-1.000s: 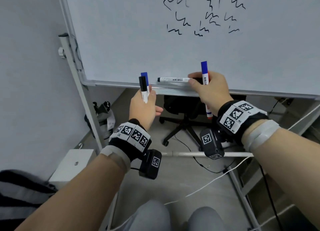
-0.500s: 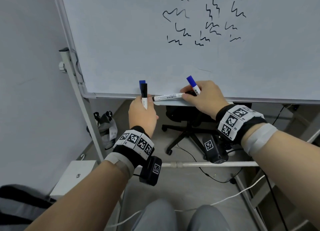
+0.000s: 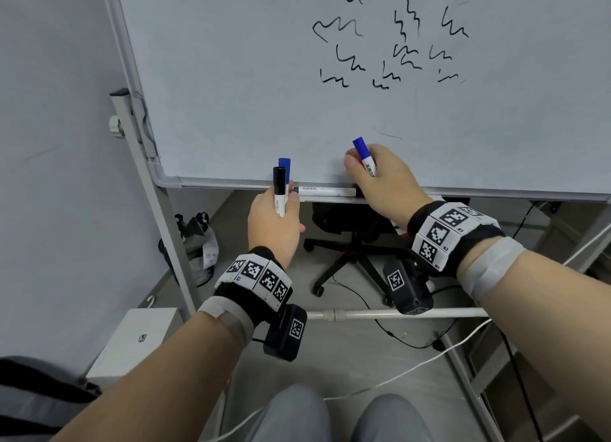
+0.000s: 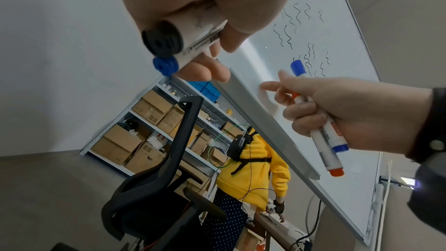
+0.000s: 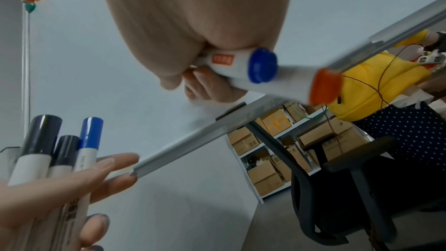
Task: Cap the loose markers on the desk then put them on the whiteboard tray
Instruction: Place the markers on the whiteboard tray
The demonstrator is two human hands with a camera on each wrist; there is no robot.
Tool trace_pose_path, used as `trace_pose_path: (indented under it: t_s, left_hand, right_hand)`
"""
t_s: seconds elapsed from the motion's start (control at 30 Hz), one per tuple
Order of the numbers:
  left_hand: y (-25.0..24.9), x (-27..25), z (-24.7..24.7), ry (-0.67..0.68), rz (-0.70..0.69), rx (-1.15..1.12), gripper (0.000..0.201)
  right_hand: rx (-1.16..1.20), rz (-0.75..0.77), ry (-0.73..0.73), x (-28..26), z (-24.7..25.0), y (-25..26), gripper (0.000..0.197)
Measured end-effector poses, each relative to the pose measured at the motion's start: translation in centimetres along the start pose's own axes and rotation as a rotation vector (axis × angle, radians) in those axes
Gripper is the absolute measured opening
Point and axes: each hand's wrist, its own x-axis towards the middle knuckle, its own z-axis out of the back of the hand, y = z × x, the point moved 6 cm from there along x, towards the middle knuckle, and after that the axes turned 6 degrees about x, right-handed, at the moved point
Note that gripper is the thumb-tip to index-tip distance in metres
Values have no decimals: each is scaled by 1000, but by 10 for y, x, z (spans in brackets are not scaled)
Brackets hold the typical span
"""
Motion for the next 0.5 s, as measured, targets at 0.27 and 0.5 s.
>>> trace_pose_path:
  t_s: [0.27, 0.5]
  left_hand:
    - [-3, 2, -4, -27, -20, 63, 22]
    - [-3, 2, -5, -26, -16, 63, 24]
  right_hand:
    - [177, -11, 88, -4, -7, 6, 35]
    - [364, -23, 0, 2, 0, 0, 29]
